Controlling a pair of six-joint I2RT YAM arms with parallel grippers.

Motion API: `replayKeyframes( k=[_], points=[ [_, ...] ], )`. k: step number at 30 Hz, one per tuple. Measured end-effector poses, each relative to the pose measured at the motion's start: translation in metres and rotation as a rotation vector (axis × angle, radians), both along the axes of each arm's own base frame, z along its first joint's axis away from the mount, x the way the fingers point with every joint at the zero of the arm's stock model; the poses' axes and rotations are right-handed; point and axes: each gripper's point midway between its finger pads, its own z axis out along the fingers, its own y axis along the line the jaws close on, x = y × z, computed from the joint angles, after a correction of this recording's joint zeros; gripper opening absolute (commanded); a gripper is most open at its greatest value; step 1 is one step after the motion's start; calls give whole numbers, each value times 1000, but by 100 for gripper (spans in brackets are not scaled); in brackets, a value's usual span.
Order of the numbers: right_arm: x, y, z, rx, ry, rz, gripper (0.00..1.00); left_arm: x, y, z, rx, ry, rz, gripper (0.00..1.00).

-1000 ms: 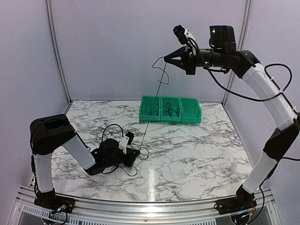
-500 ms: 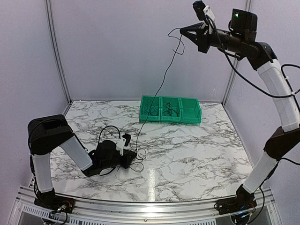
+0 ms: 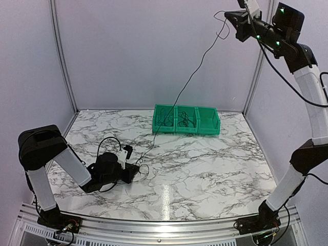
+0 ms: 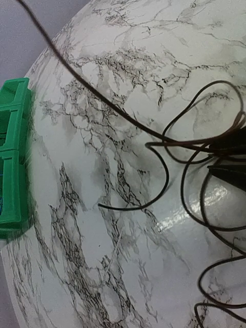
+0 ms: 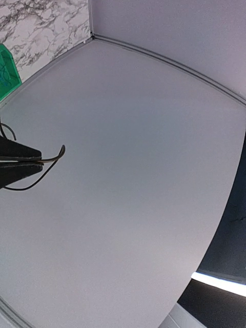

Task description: Untangle the cables

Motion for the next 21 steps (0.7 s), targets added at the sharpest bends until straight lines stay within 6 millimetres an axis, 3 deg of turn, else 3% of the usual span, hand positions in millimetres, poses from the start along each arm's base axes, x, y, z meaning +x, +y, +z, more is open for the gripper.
replayKeyframes(
  k=[6,13,17,19,21],
  points=[
    [8,-40,20,24,-69,-172,0,9,21,1,50,15,49,12],
    [15,-65,26,41,-102,-318,0,10,37,-6,156,18,83,17],
    [24,-74,13,25,-87,-377,0,8,52,-6,182,10,125,19],
    [28,-76,-2,2,-57,-388,0,5,59,-6,192,8,138,18],
    [32,-74,-30,-33,-5,-387,0,4,63,-5,200,9,146,18]
  ],
)
